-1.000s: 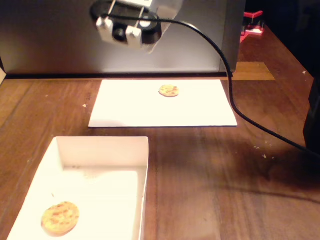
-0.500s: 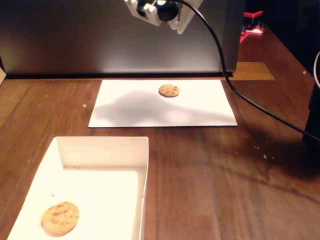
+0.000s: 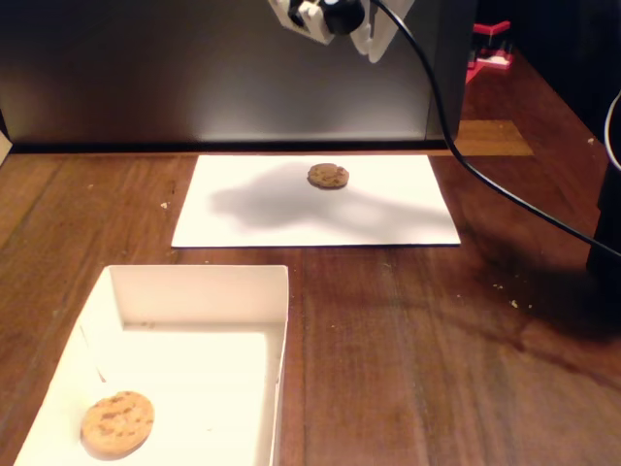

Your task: Grasp a mini cookies block and put it in the white box.

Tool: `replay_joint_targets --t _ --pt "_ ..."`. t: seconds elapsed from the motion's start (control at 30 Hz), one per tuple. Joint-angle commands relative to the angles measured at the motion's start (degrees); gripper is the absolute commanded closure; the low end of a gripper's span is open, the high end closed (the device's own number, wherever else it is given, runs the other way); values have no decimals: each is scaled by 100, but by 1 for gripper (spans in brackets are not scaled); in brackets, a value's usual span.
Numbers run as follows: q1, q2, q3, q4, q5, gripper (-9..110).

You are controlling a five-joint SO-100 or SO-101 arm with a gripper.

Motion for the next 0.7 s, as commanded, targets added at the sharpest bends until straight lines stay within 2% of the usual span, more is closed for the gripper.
replay_joint_targets --t 0.0,0.67 --pt "-44 -62 -571 18 -88 102" --pt "-220 -967 -360 -606 -62 102"
